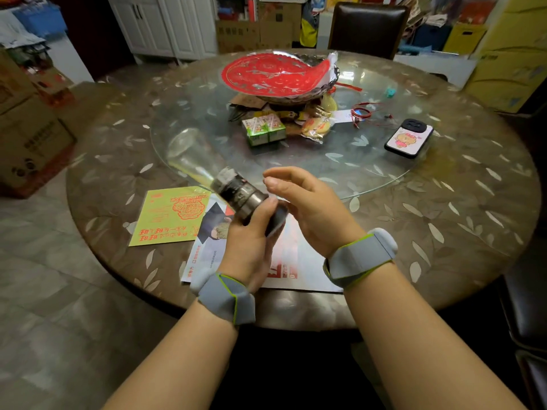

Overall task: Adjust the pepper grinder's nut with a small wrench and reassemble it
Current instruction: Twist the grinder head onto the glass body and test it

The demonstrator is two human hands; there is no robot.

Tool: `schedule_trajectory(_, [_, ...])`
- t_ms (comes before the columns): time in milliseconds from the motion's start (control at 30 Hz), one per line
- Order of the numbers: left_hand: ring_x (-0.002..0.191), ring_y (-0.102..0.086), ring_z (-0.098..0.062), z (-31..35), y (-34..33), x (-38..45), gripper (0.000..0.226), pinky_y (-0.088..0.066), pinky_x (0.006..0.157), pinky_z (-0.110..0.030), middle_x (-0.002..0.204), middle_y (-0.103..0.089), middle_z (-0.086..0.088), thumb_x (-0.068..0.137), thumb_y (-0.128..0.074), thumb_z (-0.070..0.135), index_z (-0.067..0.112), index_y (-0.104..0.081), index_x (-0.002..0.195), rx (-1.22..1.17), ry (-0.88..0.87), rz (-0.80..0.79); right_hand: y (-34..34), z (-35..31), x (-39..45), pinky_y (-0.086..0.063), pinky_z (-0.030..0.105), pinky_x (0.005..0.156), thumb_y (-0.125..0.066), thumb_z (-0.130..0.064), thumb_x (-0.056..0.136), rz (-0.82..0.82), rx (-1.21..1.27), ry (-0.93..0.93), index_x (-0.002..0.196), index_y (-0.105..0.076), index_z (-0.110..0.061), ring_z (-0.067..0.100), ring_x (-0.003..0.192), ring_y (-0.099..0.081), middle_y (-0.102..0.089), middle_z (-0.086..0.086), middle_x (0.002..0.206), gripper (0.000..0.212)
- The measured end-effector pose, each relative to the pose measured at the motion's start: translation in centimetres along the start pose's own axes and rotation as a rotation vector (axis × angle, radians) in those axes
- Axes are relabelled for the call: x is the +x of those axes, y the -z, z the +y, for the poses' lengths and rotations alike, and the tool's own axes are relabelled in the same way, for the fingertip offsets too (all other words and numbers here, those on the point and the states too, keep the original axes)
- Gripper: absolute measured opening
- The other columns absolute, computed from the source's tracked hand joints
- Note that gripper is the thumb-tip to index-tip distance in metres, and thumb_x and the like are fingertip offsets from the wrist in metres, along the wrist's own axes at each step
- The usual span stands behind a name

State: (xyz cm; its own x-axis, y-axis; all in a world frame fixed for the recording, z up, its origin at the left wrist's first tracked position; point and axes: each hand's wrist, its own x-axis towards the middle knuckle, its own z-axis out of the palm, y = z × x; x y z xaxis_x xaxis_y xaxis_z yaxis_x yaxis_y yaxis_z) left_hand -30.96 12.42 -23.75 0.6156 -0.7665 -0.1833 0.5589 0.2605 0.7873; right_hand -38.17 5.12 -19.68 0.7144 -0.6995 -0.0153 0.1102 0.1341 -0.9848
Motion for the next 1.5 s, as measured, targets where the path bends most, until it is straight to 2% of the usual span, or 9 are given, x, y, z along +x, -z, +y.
schedule_trajectory(333, [0.138,-0.041,-0.022,1.6,1.7,0.5,0.06,-0.027,0.114,-0.044,0.146,-0.047,-0.006,0.068,-0.073,0.045,0.02,-0.056,0.12,-0.418,0.297,-0.122,-1.5,0.6,-2.1,-0.05,0.02,0.077,-0.067,-0.025,0.086,0.038,-0.173,0.126,0.108,-0.065,-0.01,0.005,0.084,-0.062,-0.066,0.001,0.094,0.027])
schedule_trajectory(500, [0.115,-0.057,-0.031,1.6,0.7,-1.1,0.048,-0.029,0.115,-0.047,0.102,-0.066,-0.017,0.078,-0.06,0.049,0.007,-0.063,0.101,-0.307,0.268,-0.112,-2.5,1.5,-2.3,-0.058,0.046,0.083,-0.079,-0.039,0.056,0.08,-0.259,0.061,0.1,-0.066,-0.026,0.022,0.09,-0.069,-0.071,0.004,0.099,0.048])
schedule_trajectory(667, [0.127,-0.053,-0.02,1.1,1.2,-2.6,0.069,-0.03,0.115,-0.046,0.116,-0.065,-0.004,0.07,-0.063,0.06,0.017,-0.063,0.123,-0.126,0.296,-0.04,-2.1,1.9,-2.5,-0.059,0.048,0.076,-0.071,-0.022,0.057,0.157,-0.209,0.026,0.089,-0.07,-0.024,0.027,0.081,-0.069,-0.072,0.01,0.094,0.032])
schedule_trajectory(833, [0.113,-0.055,-0.014,1.9,2.5,-4.4,0.061,-0.04,0.103,-0.039,0.107,-0.064,0.001,0.069,-0.056,0.066,0.024,-0.068,0.111,0.315,0.374,-0.178,-0.9,1.9,-2.9,-0.053,0.038,0.068,-0.068,-0.014,0.06,0.119,-0.114,-0.022,0.089,-0.07,-0.018,0.024,0.071,-0.062,-0.071,0.014,0.089,0.03])
schedule_trajectory(967, [0.088,-0.066,-0.015,4.0,4.0,-5.2,0.018,-0.053,0.082,-0.027,0.098,-0.07,-0.008,0.091,-0.063,0.023,0.012,-0.066,0.105,0.892,0.299,-0.347,0.3,2.4,-3.2,-0.051,0.025,0.059,-0.072,-0.005,0.069,0.105,-0.113,-0.034,0.093,-0.07,-0.019,0.021,0.078,-0.063,-0.07,0.018,0.096,0.028])
schedule_trajectory(1100, [0.051,-0.054,-0.006,5.5,4.5,-5.1,0.011,-0.044,0.052,-0.021,0.059,-0.062,0.004,0.076,-0.078,0.018,0.015,-0.068,0.081,1.243,-0.264,-0.318,0.9,3.2,-3.6,-0.05,0.022,0.056,-0.07,-0.002,0.07,0.076,-0.1,-0.037,0.091,-0.069,-0.022,0.022,0.077,-0.064,-0.069,0.019,0.098,0.029])
schedule_trajectory(1200, [0.073,-0.053,-0.012,5.8,4.2,-4.0,0.037,-0.043,0.063,-0.027,0.08,-0.057,0.007,0.063,-0.077,0.035,0.023,-0.061,0.094,1.596,-0.711,-0.213,1.3,3.9,-3.8,-0.052,0.026,0.061,-0.068,0.001,0.073,0.066,-0.14,-0.034,0.095,-0.069,-0.02,0.028,0.086,-0.066,-0.069,0.023,0.104,0.03])
schedule_trajectory(1333, [0.113,-0.048,-0.025,4.5,5.1,-1.9,0.079,-0.043,0.091,-0.041,0.12,-0.05,0.0,0.057,-0.075,0.051,0.023,-0.05,0.126,1.849,-0.56,-0.355,1.7,4.3,-4.0,-0.053,0.028,0.063,-0.07,-0.006,0.067,0.055,-0.143,-0.037,0.095,-0.069,-0.022,0.028,0.086,-0.065,-0.068,0.022,0.104,0.032])
schedule_trajectory(1500, [0.097,-0.06,-0.022,3.3,4.5,-0.6,0.052,-0.045,0.074,-0.036,0.103,-0.065,0.005,0.07,-0.072,0.056,0.024,-0.054,0.109,1.877,-0.509,-0.434,1.9,4.6,-4.0,-0.055,0.028,0.068,-0.067,-0.009,0.063,0.007,-0.154,-0.015,0.105,-0.068,-0.016,0.025,0.086,-0.067,-0.068,0.015,0.101,0.042])
